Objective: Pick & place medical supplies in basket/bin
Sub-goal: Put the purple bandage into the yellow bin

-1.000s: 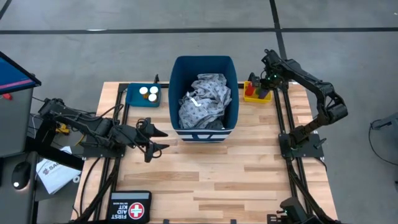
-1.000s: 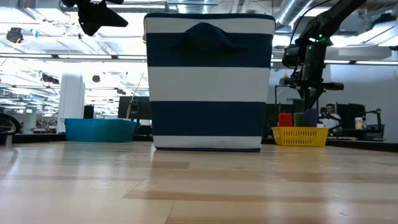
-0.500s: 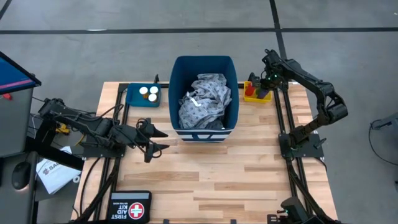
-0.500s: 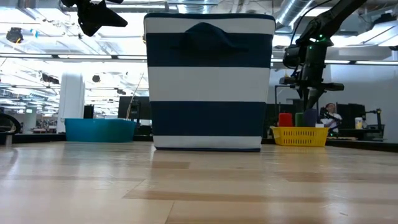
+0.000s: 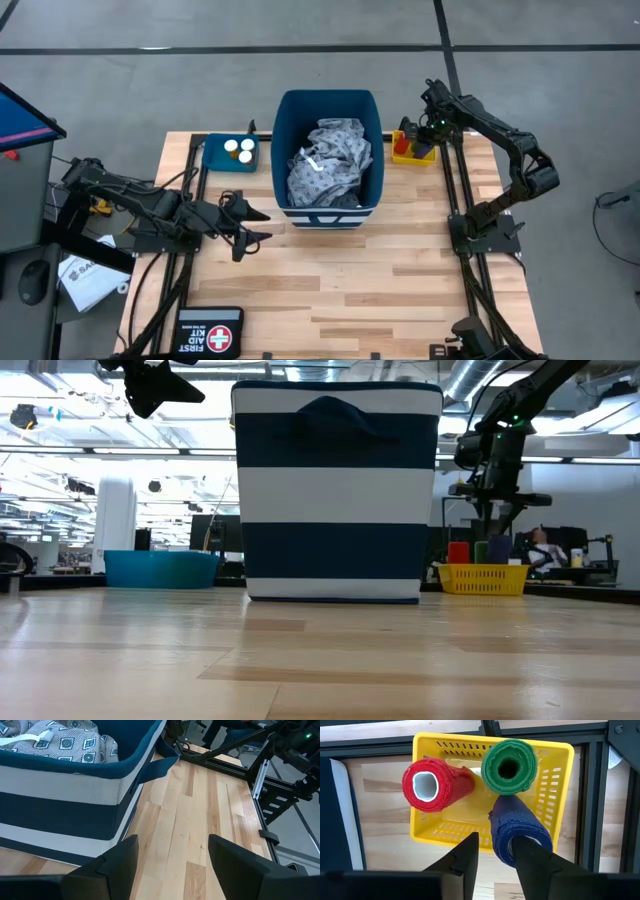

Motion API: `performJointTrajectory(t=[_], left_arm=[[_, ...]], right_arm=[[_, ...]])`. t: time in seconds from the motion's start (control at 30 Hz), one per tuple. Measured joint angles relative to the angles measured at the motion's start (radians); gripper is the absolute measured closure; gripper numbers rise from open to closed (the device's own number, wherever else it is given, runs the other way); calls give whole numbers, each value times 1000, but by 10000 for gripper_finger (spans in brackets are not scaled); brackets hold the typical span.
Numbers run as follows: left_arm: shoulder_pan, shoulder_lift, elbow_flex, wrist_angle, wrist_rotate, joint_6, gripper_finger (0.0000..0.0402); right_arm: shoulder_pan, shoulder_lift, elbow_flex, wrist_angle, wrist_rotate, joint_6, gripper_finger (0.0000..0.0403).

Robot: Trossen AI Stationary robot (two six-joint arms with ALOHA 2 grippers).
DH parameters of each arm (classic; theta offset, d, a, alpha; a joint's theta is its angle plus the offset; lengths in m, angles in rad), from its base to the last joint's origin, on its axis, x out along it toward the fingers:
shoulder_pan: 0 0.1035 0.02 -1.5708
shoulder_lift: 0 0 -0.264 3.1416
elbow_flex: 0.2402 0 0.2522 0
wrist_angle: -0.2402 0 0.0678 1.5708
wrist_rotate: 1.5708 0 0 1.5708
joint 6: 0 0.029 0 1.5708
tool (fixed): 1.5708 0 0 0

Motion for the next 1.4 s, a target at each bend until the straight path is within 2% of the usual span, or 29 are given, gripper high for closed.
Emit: performJointTrajectory(t=[0.2,1.4], left_arm=[[0,0,0,0,0,0,169],[0,0,0,21,0,-5,169]], right_arm=[[0,0,-24,11,-14,-7,280],[2,0,-30,25,2,-31,280]])
